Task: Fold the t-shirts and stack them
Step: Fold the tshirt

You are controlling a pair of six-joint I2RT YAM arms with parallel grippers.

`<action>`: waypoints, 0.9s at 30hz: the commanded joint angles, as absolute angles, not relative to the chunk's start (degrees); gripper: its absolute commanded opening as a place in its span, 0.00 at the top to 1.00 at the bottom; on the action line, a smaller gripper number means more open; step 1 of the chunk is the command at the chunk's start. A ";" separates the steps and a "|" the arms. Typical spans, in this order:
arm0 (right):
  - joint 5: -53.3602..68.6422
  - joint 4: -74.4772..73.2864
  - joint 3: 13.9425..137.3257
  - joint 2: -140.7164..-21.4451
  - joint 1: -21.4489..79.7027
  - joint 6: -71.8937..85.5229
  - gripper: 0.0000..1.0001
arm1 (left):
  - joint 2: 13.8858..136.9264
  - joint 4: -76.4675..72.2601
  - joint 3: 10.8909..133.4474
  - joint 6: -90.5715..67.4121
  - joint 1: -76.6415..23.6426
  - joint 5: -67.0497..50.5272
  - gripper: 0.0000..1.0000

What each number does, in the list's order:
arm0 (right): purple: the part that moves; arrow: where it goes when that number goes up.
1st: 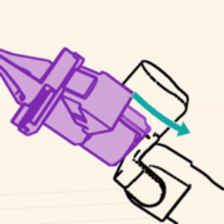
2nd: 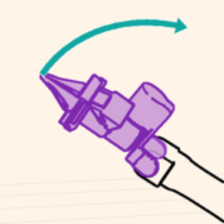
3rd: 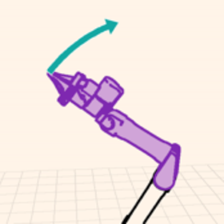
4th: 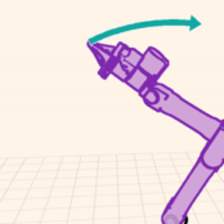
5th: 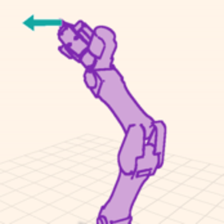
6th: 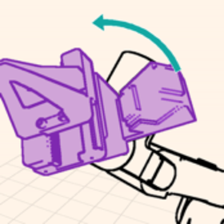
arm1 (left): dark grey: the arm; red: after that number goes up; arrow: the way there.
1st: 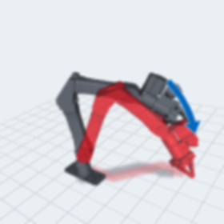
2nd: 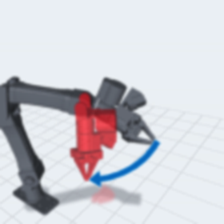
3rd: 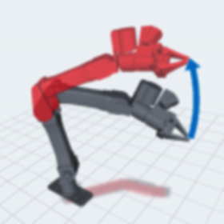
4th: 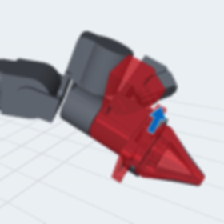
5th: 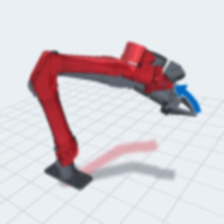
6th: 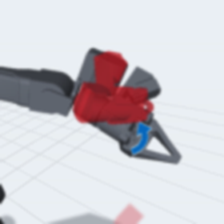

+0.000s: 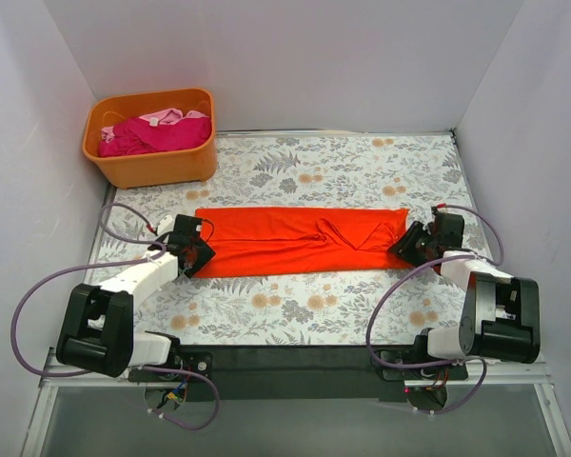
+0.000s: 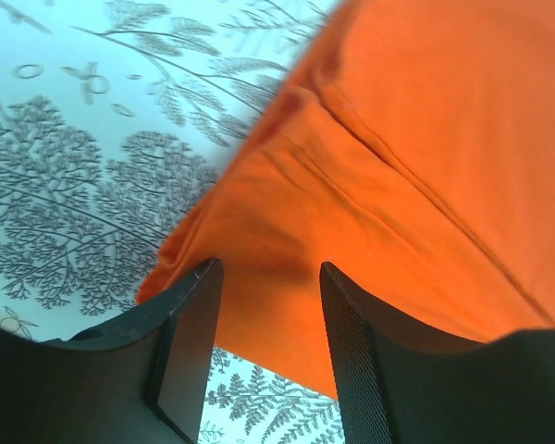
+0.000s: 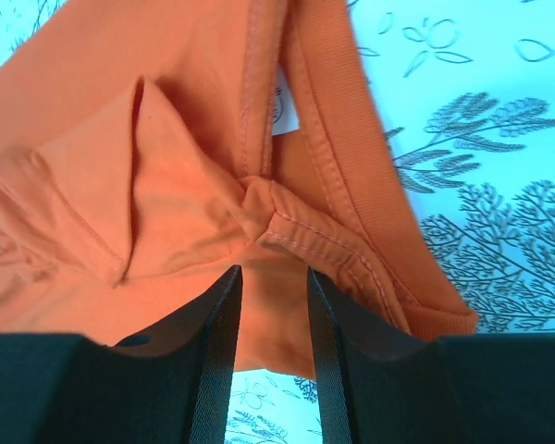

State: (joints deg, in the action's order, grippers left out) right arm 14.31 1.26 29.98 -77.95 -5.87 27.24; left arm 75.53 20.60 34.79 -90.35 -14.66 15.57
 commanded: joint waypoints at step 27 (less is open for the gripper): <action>15.29 -1.41 33.48 -72.51 -5.28 26.45 0.59 | 73.91 20.04 44.47 -79.80 -12.48 0.09 0.59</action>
